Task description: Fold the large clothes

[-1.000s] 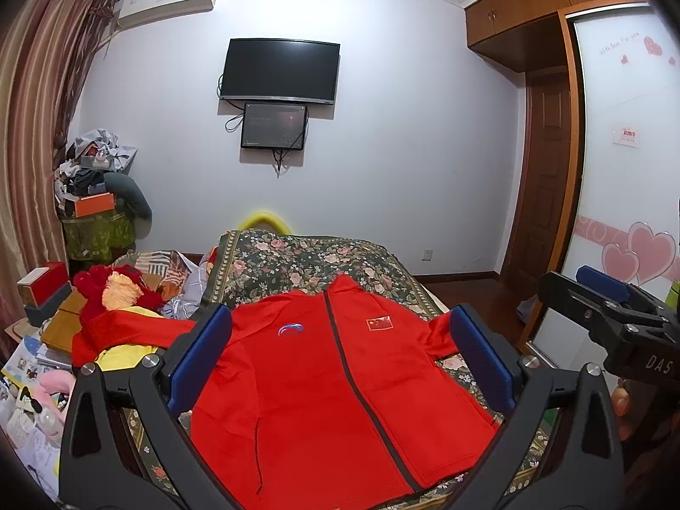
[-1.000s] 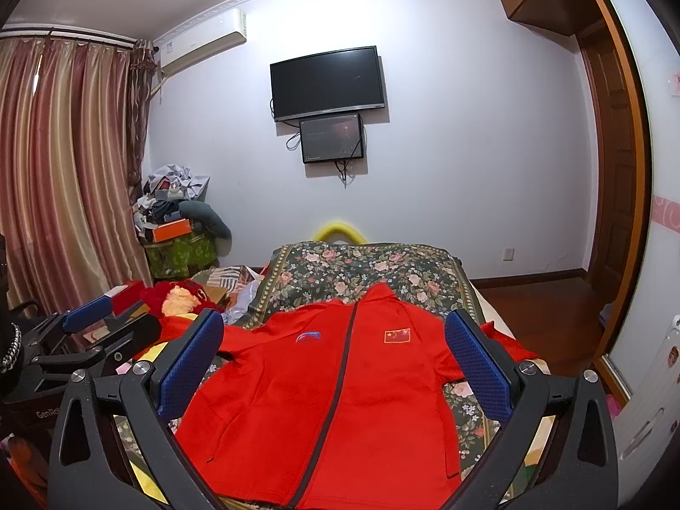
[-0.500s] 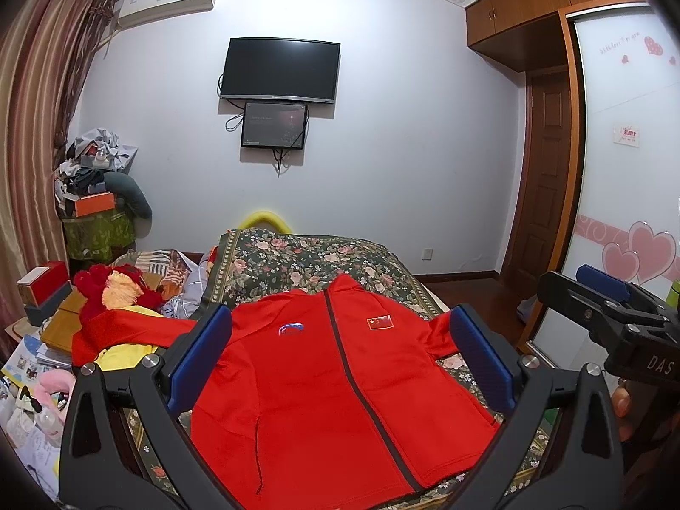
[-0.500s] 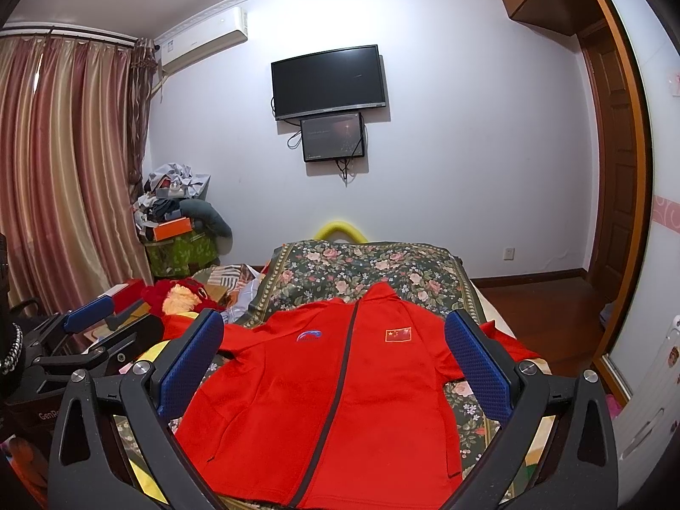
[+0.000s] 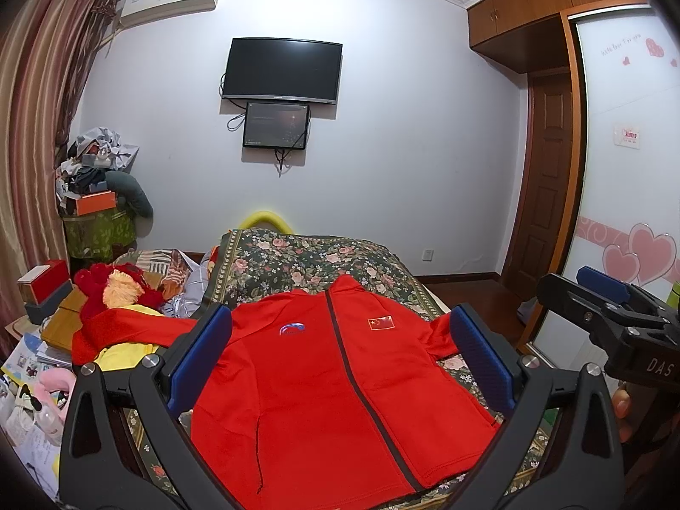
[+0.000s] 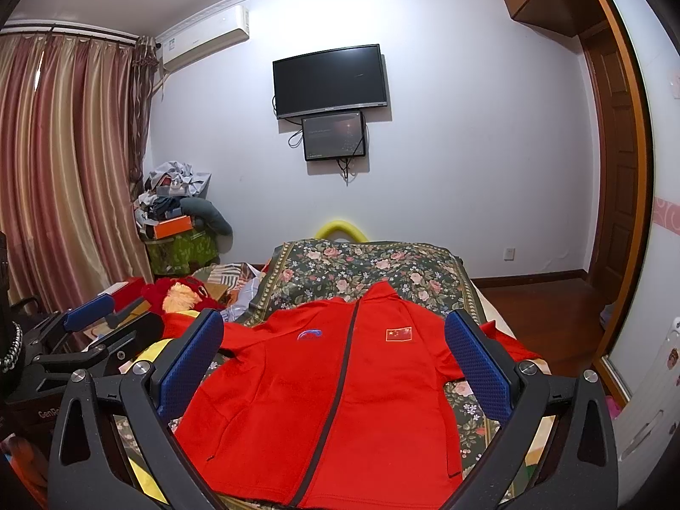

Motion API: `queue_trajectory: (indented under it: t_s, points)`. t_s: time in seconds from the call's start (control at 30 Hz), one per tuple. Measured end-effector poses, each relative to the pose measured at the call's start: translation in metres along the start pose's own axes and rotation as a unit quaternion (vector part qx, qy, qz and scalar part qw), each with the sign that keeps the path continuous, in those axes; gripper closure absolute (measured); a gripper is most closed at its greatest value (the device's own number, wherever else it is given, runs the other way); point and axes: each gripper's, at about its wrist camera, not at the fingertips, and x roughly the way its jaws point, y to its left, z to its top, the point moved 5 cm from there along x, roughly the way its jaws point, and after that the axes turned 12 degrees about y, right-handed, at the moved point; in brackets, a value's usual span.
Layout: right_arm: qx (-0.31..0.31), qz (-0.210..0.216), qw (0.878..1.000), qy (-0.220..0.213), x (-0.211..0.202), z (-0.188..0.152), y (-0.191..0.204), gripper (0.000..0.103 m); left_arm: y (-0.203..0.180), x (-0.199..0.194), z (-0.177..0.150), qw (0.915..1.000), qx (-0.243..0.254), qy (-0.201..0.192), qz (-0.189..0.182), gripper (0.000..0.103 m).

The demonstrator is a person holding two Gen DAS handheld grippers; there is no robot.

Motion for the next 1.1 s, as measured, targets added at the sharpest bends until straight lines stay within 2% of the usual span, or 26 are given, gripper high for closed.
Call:
queue_trajectory:
  t_s: [0.67, 0.93, 1.1]
  points:
    - [0.003, -0.003, 1.000, 0.022, 0.014, -0.001, -0.003, 0.000, 0.007, 0.008, 0.002, 0.9999, -0.004, 0.010, -0.001, 0.000]
    - [-0.004, -0.010, 0.999, 0.041, 0.041, 0.000, -0.001, 0.000, 0.023, 0.034, 0.001, 0.9996, -0.006, 0.027, 0.004, 0.000]
    - [-0.015, -0.008, 0.999, 0.044, 0.064, 0.009, 0.003, 0.000, 0.048, 0.064, 0.006, 0.9986, -0.019, 0.043, 0.024, 0.000]
